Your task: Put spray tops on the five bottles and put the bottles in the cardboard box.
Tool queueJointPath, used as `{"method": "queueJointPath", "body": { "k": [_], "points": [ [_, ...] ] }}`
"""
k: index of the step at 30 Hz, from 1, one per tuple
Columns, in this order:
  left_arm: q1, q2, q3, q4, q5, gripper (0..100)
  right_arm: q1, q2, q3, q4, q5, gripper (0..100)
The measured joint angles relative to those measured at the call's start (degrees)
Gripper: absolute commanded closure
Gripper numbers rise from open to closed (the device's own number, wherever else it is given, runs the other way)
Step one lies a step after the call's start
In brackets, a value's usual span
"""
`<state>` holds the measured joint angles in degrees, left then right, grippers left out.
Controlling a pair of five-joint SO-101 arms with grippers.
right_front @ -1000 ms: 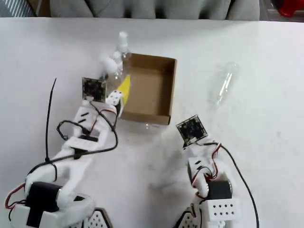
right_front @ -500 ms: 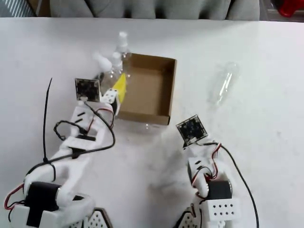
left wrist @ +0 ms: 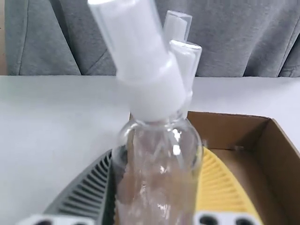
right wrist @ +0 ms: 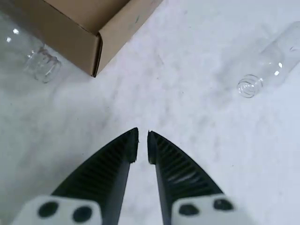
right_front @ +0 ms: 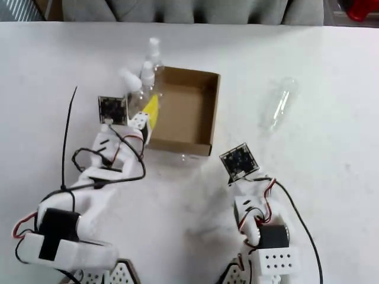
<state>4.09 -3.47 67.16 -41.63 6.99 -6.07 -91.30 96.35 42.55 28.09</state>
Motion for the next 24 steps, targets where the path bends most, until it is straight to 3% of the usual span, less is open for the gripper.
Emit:
{"method": "queueJointPath", "body": {
  "k": [24],
  "points": [
    [0.0,6.86,0.0,-3.6,0.0,98,0.0,0.0,0.0,0.0,0.0,98.1]
  ]
}}
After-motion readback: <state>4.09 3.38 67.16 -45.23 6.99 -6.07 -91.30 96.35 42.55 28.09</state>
